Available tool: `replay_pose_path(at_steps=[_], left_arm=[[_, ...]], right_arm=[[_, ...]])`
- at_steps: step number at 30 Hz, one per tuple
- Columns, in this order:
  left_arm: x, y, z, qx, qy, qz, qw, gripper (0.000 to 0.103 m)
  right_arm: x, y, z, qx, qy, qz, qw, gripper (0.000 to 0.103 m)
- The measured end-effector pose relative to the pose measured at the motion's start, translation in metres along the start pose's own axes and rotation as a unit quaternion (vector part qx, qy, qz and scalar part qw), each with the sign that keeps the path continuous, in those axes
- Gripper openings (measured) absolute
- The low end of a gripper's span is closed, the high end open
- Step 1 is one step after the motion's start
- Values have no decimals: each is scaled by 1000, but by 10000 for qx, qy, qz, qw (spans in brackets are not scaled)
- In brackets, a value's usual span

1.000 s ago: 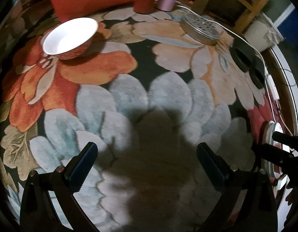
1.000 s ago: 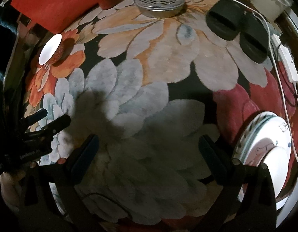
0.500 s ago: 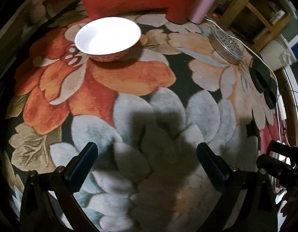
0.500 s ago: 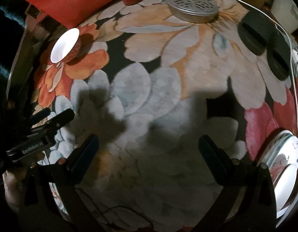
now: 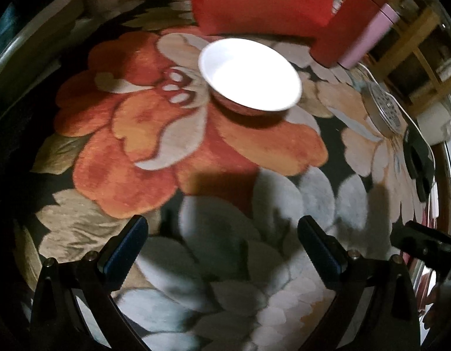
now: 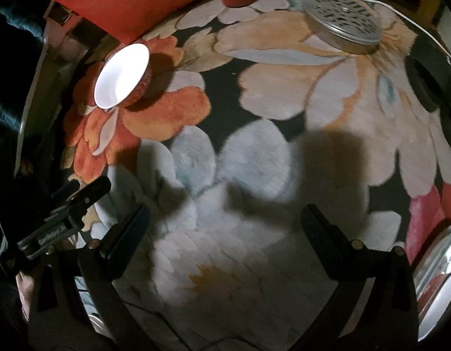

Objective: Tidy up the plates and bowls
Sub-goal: 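Move the left tool back toward the last white bowl, then grasp the rim of the last white bowl with the left tool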

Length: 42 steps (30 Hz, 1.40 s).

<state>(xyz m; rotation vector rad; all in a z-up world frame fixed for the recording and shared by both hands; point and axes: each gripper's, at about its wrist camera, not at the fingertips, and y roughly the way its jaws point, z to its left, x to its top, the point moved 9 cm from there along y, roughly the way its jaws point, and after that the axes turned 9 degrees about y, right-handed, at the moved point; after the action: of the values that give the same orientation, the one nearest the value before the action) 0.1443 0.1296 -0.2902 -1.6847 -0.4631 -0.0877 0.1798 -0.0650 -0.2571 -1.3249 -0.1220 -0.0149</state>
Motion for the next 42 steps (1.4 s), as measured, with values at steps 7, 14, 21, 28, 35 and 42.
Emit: replay_pose_path(at_steps=[7, 14, 21, 28, 35, 42], left_arm=[[-1, 1, 29, 27, -223, 0, 9997, 102], [2, -3, 43, 15, -274, -77, 9996, 102], [4, -8, 61, 42, -451, -150, 9989, 102], [0, -7, 68, 45, -483, -129, 9987, 102], [-1, -5, 64, -58, -504, -97, 9987, 102], [-2, 3, 48, -320, -426, -46, 9986, 101]], right_arm=[[29, 21, 36, 303, 114, 69, 9995, 103], [64, 42, 73, 998, 658, -14, 9928, 98], [87, 83, 92, 1259, 1345, 216, 9826, 60], [89, 105, 106, 1260, 1323, 367, 9825, 16], [61, 90, 104, 1409, 412, 761, 9862, 12], [10, 82, 99, 1305, -988, 1377, 9769, 12]])
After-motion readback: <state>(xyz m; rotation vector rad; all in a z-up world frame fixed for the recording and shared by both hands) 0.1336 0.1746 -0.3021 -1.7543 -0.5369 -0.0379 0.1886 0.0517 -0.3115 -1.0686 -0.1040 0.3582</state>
